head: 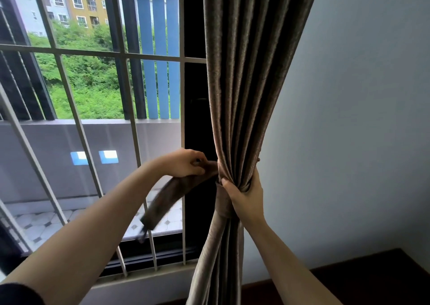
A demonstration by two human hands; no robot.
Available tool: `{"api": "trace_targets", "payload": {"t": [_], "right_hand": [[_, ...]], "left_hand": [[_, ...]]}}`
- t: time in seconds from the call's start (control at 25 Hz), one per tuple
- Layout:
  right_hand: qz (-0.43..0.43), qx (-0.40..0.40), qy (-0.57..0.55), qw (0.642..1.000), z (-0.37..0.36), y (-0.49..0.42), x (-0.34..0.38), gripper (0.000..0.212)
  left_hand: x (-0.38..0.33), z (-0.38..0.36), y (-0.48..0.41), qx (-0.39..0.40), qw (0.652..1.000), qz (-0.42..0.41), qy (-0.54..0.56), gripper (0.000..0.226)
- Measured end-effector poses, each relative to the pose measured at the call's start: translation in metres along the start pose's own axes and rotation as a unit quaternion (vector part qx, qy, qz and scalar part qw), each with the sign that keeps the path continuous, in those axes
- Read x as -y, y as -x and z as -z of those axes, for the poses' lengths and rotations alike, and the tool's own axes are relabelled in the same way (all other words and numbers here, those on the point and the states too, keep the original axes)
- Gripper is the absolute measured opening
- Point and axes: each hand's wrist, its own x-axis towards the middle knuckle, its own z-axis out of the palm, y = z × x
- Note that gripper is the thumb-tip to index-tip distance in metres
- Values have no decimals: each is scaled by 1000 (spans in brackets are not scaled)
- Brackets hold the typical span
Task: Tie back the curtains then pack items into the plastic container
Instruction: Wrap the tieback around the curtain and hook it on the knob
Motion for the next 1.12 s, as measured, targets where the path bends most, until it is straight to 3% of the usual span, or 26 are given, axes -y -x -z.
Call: {"api": "trace_targets", "payload": {"t": [0.12, 0.28, 0.44, 0.52, 0.72, 0.76, 0.88, 0.92, 1.0, 1.12], "right_hand": [[-4, 28, 6, 1000, 2, -1, 0, 61], [-28, 79, 3, 996, 11, -9, 1, 83], [-30, 117, 18, 993, 18, -16, 1, 92], [-28, 117, 27, 992, 18, -17, 1, 91], [-20, 109, 32, 993, 16, -20, -5, 86], [-20, 112, 33, 993, 15, -20, -5, 85], [-17, 117, 36, 992, 14, -19, -6, 82], [-15, 117, 40, 992, 13, -18, -7, 81], [-13, 112, 52, 992, 12, -17, -8, 78], [-13, 92, 70, 993, 9, -17, -4, 75]], "left_hand": [[-1, -18, 1, -66, 996, 4, 63, 33], [-5, -24, -7, -84, 963, 71, 246, 42], [-14, -25, -17, -113, 984, 36, 129, 19], [-20, -29, -22, -127, 982, 32, 137, 15], [-28, -24, -18, -117, 926, 63, 354, 16], [-26, -23, -16, -95, 937, 49, 331, 13], [-11, -26, -17, -59, 987, -8, 152, 73], [-4, -31, -20, -66, 994, -22, 84, 84], [6, -39, -22, -87, 996, -27, -14, 90], [3, -38, -19, -134, 986, -44, -95, 79]]}}
